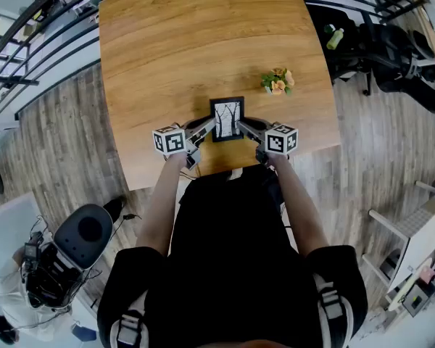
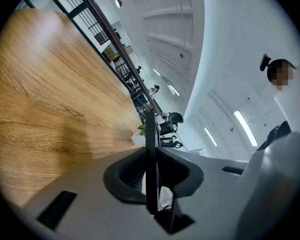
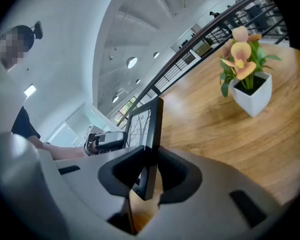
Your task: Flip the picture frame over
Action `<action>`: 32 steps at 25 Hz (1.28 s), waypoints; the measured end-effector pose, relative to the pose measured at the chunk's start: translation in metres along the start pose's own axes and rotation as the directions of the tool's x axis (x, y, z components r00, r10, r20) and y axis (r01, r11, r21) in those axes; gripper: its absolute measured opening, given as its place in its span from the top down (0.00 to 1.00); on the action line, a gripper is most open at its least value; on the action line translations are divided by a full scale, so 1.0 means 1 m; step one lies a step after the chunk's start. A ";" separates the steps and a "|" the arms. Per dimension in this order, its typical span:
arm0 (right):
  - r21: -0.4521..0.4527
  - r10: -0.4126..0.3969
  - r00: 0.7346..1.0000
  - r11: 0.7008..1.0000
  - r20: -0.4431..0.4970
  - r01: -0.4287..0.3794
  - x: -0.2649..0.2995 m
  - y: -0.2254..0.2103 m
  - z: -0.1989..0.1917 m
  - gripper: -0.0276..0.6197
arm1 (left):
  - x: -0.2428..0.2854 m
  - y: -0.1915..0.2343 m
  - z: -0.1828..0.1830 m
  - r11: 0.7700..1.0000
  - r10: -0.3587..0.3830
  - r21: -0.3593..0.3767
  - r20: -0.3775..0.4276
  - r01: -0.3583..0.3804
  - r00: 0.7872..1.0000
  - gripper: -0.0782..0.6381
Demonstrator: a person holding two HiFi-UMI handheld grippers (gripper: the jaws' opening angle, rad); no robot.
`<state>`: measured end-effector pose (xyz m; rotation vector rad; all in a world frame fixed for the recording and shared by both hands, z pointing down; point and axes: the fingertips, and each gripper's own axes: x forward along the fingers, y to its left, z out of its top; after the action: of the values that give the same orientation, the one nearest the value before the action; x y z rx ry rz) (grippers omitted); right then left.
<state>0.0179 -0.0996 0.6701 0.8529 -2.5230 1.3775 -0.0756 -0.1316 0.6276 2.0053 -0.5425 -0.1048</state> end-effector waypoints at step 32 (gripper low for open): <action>-0.118 -0.197 0.978 0.975 -0.074 0.188 0.029 -0.044 0.002 0.80 | 0.024 0.055 0.001 0.929 0.332 0.181 -0.028 -0.321 0.943 0.76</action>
<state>0.0185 -0.1314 0.7124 0.9661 -2.3570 1.1772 -0.0728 -0.1640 0.6781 2.0494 -0.8654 0.2123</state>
